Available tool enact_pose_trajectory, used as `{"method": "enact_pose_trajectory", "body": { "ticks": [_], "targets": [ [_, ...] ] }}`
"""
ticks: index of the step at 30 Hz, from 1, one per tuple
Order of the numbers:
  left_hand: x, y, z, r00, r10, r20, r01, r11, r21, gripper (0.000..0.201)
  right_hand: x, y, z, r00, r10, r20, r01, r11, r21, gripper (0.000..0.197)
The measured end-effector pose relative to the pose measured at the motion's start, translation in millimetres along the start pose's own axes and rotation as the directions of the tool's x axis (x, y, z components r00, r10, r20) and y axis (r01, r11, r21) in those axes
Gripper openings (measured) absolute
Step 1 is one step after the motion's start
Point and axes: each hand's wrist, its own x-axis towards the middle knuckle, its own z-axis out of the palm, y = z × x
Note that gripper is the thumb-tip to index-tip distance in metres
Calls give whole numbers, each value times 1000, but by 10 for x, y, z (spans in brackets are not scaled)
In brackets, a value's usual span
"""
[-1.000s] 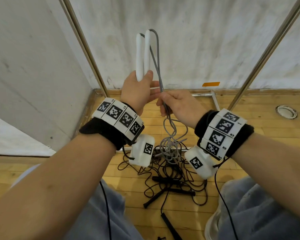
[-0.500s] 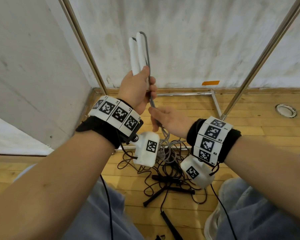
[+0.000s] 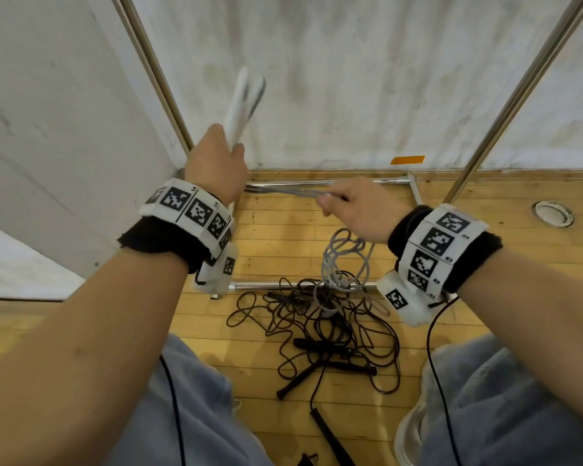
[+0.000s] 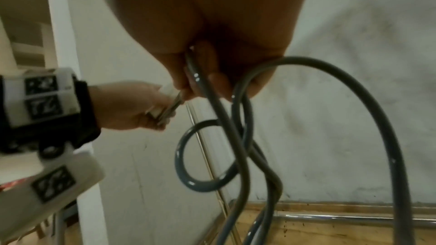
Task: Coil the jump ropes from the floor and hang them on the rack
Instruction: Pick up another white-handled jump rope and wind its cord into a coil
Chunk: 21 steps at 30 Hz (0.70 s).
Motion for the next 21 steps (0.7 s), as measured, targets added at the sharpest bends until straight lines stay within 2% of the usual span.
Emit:
{"method": "enact_pose_trajectory", "body": {
  "ticks": [3,5,7,9,12,14,16,18,21],
  "targets": [
    [-77,-30,68,973,70,220,-114,975,191,28,30,38,-151,985,43,-167,-27,995,97,33],
    [-129,-7,110,937,105,332,-172,969,179,32,54,51,-238,967,62,-249,-33,993,116,31],
    [-173,29,137,898,154,411,-221,968,120,46,68,50,-291,951,63,-302,-26,992,123,30],
    [-218,71,161,855,201,478,-280,955,99,51,74,47,-326,935,54,-349,-17,994,109,30],
    [-299,112,231,795,208,569,-394,891,226,56,79,27,-358,912,22,-411,14,996,85,29],
    [-361,137,313,768,210,605,-450,849,276,44,86,4,-373,899,-22,-437,52,997,55,29],
    [-423,178,365,755,188,628,-452,843,291,26,106,19,-397,893,-56,-446,58,998,-9,35],
    [-473,220,377,747,184,639,-465,832,304,17,139,79,-437,893,-36,-449,-5,996,-90,47],
    [-511,252,358,721,213,659,-514,802,304,16,161,171,-487,897,44,-440,-127,979,-160,58]
  ]
}}
